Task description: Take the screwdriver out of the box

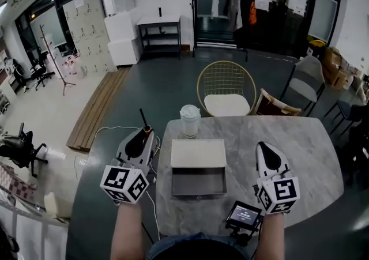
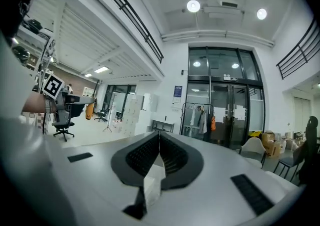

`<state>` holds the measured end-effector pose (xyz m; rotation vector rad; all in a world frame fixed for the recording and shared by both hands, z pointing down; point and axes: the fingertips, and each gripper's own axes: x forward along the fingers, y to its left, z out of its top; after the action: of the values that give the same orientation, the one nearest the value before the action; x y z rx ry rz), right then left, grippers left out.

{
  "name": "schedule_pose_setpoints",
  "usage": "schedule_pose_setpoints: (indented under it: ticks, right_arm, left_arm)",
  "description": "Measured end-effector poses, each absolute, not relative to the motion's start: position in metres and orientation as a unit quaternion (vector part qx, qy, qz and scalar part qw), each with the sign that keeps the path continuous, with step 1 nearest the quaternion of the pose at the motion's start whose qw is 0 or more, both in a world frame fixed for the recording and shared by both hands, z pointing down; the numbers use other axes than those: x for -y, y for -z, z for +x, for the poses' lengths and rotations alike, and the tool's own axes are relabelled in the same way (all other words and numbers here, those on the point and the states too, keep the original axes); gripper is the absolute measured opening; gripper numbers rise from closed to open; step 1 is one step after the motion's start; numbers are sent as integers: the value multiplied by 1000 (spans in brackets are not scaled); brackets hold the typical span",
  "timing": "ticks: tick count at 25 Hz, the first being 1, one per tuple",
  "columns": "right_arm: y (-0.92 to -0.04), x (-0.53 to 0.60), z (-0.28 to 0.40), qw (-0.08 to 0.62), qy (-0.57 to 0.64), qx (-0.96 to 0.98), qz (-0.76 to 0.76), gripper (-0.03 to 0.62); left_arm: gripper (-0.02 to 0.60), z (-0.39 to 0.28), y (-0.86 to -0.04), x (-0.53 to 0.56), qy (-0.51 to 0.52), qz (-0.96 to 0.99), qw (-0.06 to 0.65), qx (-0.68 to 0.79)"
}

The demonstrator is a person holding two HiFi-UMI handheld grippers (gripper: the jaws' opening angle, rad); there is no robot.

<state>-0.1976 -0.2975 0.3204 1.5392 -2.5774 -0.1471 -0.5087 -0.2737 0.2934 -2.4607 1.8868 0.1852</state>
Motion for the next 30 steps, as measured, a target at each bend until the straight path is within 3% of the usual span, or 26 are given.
schedule_pose_setpoints:
  ticks: [9, 30]
  right_arm:
    - [-294, 289, -233, 39, 84, 879, 468, 26]
    - [-298, 279, -242, 40, 79, 893, 442, 25]
  left_arm:
    - [78, -590, -281, 219, -64, -716, 53, -693]
    - [78, -540, -276, 217, -58, -753, 60, -653]
